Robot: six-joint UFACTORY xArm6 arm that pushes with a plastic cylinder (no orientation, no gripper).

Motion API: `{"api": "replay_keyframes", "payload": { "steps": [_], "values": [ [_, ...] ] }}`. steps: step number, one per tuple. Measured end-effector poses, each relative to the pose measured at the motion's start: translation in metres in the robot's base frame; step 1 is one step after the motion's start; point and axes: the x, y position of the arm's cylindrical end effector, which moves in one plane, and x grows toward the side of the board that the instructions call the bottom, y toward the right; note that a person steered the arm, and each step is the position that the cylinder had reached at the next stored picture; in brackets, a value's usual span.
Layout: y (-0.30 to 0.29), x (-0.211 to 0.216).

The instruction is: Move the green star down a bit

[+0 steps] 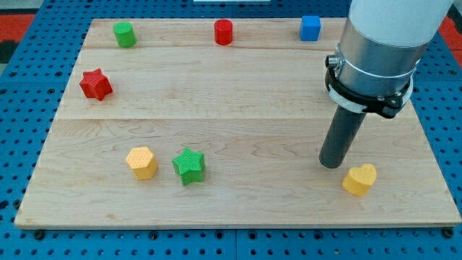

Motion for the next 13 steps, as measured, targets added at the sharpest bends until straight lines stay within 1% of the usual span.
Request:
{"api": "replay_keyframes", "payload": {
  "steps": [1,2,3,4,5,7,9,10,11,13],
  "values": [
    [-0.04,0.0],
    [-0.107,-0.015],
    [-0.157,-0.029],
    [-0.175,-0.044],
    [-0.156,-0.032],
    [-0.184,-0.011],
    [-0.192,-0.009],
    [-0.205,-0.008],
    [-0.227,0.001],
    [-0.246,0.016]
  ]
}}
